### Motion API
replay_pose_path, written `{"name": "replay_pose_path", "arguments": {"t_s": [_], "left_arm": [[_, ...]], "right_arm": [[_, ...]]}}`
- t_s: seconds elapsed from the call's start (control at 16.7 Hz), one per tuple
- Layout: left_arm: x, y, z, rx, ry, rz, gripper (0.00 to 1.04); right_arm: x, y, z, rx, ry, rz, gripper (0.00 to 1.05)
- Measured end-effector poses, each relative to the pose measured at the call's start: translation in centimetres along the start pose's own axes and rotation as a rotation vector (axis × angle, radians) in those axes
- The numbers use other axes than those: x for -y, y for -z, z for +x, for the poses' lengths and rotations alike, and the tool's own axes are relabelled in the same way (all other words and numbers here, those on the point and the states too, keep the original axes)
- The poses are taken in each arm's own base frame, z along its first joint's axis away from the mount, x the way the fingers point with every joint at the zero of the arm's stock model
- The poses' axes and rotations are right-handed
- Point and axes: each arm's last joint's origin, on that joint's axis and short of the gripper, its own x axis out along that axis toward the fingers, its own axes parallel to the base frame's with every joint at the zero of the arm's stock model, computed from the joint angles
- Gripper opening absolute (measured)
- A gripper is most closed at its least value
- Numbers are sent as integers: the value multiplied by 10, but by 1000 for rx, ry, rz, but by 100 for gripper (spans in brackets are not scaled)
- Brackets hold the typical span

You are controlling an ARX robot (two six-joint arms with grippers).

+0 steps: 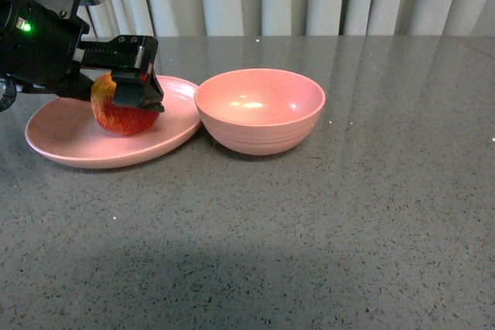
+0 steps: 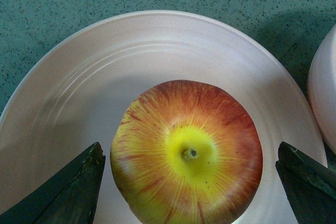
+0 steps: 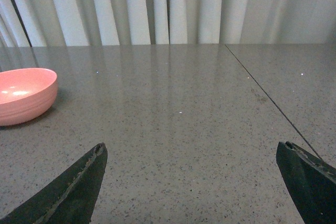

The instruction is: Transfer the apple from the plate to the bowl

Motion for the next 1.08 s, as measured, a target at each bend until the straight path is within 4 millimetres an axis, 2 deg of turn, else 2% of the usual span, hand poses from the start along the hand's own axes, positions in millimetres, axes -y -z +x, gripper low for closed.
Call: {"name": "replay_pose_path", "arguments": {"t_s": [0.06, 0.18, 0.3, 0.78, 0.9, 1.08], "left_arm": [[-2, 1, 0, 0, -4, 0, 95], [-2, 0, -1, 3, -8, 2, 76], [-3, 0, -3, 3, -11, 2, 67], [-10, -17, -33, 63, -47, 23, 64], [-8, -24, -48, 94, -49, 32, 64], [5, -45, -76, 187, -34, 69, 64]], "right_arm": [[0, 0, 0, 0, 0, 0, 98], [0, 0, 0, 0, 0, 0, 98], [0, 0, 0, 0, 0, 0, 98], [0, 0, 0, 0, 0, 0, 98], [0, 0, 0, 0, 0, 0, 98], [0, 0, 0, 0, 0, 0, 98]]}}
